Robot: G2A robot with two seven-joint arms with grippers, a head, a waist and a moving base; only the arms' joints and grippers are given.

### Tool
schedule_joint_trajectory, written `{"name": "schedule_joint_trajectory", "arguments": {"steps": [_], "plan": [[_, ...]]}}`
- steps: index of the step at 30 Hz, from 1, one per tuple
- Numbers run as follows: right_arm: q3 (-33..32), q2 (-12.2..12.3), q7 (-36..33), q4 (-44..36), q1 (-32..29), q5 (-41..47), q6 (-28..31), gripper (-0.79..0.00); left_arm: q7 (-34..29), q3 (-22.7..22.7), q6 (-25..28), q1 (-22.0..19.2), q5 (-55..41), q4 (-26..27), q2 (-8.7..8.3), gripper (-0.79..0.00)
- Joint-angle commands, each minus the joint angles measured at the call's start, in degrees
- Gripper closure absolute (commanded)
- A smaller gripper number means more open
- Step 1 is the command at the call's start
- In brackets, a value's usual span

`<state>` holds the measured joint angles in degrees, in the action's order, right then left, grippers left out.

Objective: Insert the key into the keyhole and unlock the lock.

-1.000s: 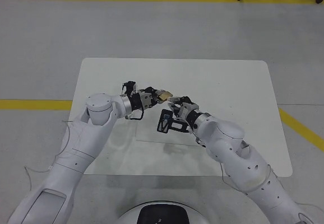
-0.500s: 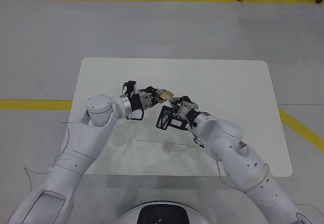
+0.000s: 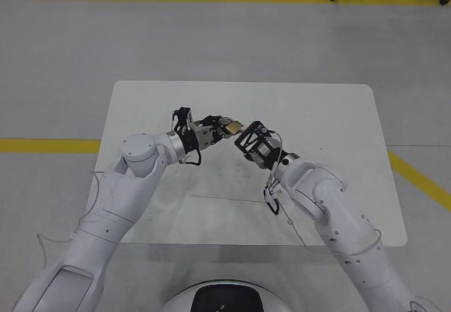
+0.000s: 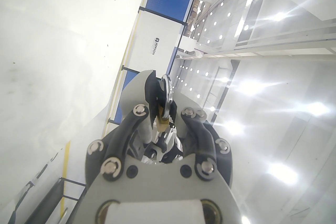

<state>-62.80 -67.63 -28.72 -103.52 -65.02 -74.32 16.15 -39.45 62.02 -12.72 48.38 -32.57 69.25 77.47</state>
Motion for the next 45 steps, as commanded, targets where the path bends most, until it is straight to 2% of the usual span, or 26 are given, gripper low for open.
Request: {"name": "schedule_joint_trajectory", "arguments": {"steps": [1,6,18,25,27,28,29,32,39,45], "plan": [[-1.10,-0.05,-0.89,0.27,-0.08,4.72,0.18,0.000,-0.08,-0.17,1.11,-0.25,0.87,-0.15,0.00,0.000],[-3.95,-0.07,-2.12,0.73,-0.42,13.74,0.53,0.000,-1.15,-0.28,3.17,-0.87,2.50,-0.89,-0.06,0.000],[-7.02,0.27,-2.99,-0.79,-2.04,18.93,1.24,0.000,-4.15,0.28,6.08,-1.50,3.37,-2.59,-0.27,0.000],[-8.90,0.10,-4.15,0.87,-1.76,27.86,-1.12,-0.009,-5.66,0.48,8.55,-1.60,4.80,-3.66,-0.46,0.000],[-9.76,0.02,-3.20,1.28,-1.92,31.20,-1.64,-0.351,-5.81,0.56,8.62,-1.58,5.11,-3.97,-0.52,0.000],[-10.24,-0.03,-2.68,1.60,-2.10,33.65,-1.81,-0.702,-5.80,0.61,8.58,-1.58,5.24,-3.98,-0.54,0.000],[-10.79,-0.06,-2.37,1.95,-2.21,35.57,-2.18,-0.785,-5.84,0.71,8.59,-1.53,5.24,-3.93,-0.57,0.000],[-12.14,-0.13,-2.20,3.11,-2.42,41.75,-2.57,-0.785,-5.84,1.10,8.50,-1.24,5.70,-3.70,-0.74,0.000],[-12.26,-0.12,-2.27,3.19,-2.40,41.99,-2.50,-0.785,-9.44,1.53,5.69,-0.11,10.06,-3.02,-1.74,0.000],[-12.26,-0.12,-2.27,3.19,-2.40,41.99,-2.50,-0.785,-15.41,-0.97,1.09,-0.07,17.27,-3.81,-2.55,0.000]]}}
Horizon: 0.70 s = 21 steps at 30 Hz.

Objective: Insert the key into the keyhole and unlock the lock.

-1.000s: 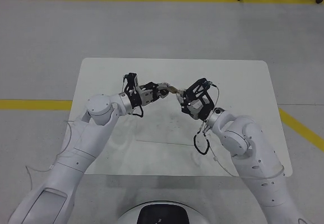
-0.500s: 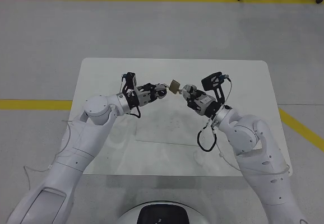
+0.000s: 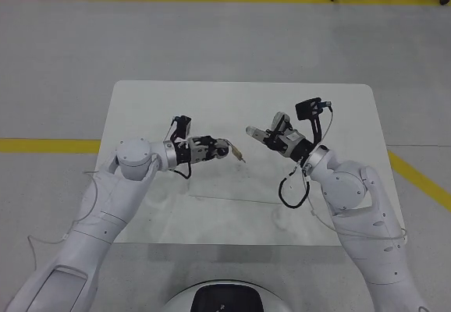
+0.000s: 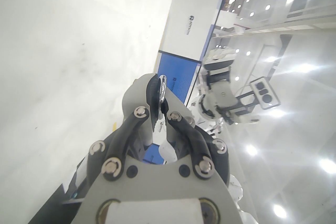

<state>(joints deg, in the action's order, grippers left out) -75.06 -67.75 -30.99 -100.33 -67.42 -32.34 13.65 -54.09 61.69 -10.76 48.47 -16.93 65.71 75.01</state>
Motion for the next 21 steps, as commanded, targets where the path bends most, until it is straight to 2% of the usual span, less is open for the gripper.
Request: {"name": "schedule_joint_trajectory", "arguments": {"steps": [1,6,10,11,13,14,15,18,21], "plan": [[0.00,0.00,0.00,0.00,0.00,0.00,0.00,-0.785,-1.16,-1.22,-1.69,-0.29,3.01,-0.64,-0.16,0.000],[0.00,0.00,0.00,0.00,0.00,0.00,0.00,-0.785,-2.85,-3.90,-4.25,-0.84,6.95,-1.59,-0.20,0.000],[0.00,0.00,0.00,0.00,0.00,0.00,0.00,-0.785,0.10,-6.58,-4.50,-1.64,12.01,-2.05,0.07,0.000],[0.00,0.00,0.00,0.00,0.00,0.00,0.00,-0.785,0.37,-7.01,-4.54,-1.72,11.74,-1.96,0.25,-0.083],[0.00,0.00,0.00,0.00,0.00,0.00,0.00,-0.785,0.99,-7.78,-4.64,-1.96,11.36,-1.91,0.57,-0.499],[0.00,0.00,0.00,0.00,0.00,0.00,0.00,-0.785,1.29,-8.15,-4.67,-2.11,11.51,-1.99,0.69,-0.751],[0.00,0.00,0.00,0.00,0.00,0.00,0.00,-0.785,1.51,-8.40,-4.67,-2.20,11.42,-2.13,0.80,-0.785],[0.00,0.00,0.00,0.00,0.00,0.00,0.00,-0.785,2.18,-8.61,-4.30,-2.16,11.09,-2.63,0.94,-0.785],[0.00,0.00,0.00,0.00,0.00,0.00,0.00,-0.785,3.46,-6.88,-3.56,-1.43,9.25,-2.18,0.71,-0.785]]}}
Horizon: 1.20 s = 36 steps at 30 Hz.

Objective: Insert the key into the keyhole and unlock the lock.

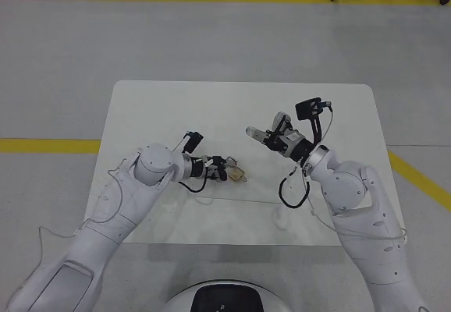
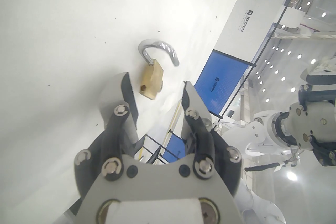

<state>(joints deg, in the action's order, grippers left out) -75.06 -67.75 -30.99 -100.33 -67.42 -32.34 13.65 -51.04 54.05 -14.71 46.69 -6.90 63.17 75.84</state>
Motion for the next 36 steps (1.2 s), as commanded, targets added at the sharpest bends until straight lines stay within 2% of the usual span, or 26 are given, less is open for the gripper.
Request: {"name": "schedule_joint_trajectory", "arguments": {"steps": [1,5,10,17,21,25,27,29,32,36], "plan": [[0.00,0.00,0.00,0.00,0.00,0.00,0.00,-0.785,0.79,1.57,0.88,0.79,-1.32,0.88,-0.29,-0.785],[0.00,0.00,0.00,0.00,0.00,0.00,0.00,-0.785,2.62,5.59,3.18,3.80,-3.33,4.44,-1.27,-0.785],[0.00,0.00,0.00,0.00,0.00,0.00,0.00,-0.785,6.78,12.07,8.93,10.38,-7.34,10.69,-2.56,-0.785],[0.00,0.00,0.00,0.00,0.00,0.00,0.00,-0.785,20.61,24.04,24.03,24.72,-8.32,23.33,-4.36,-0.785],[0.00,0.00,0.00,0.00,0.00,0.00,0.00,-0.785,26.30,28.41,28.31,31.62,-6.23,29.20,-4.91,-0.785],[-0.22,0.02,1.07,-0.14,-0.02,-0.93,-0.15,-0.785,33.95,31.54,26.34,35.73,-1.89,31.60,-5.16,-0.785],[-0.89,0.01,7.56,-0.23,-0.26,-6.79,-1.47,-0.785,40.20,32.86,22.10,37.40,4.41,33.29,-5.28,-0.785],[-1.16,-0.12,14.36,0.61,-0.73,-10.90,-2.72,-0.785,43.64,33.55,18.67,38.74,7.98,35.69,-5.33,-0.785],[-3.78,-0.06,19.77,2.79,-0.60,-10.61,-2.05,-0.785,44.69,34.49,14.51,39.42,11.02,37.53,-5.47,-0.785],[-8.43,0.28,25.28,5.46,-1.34,-9.95,-0.50,-0.785,42.63,35.24,10.63,37.63,13.60,37.99,-5.72,-0.785]]}}
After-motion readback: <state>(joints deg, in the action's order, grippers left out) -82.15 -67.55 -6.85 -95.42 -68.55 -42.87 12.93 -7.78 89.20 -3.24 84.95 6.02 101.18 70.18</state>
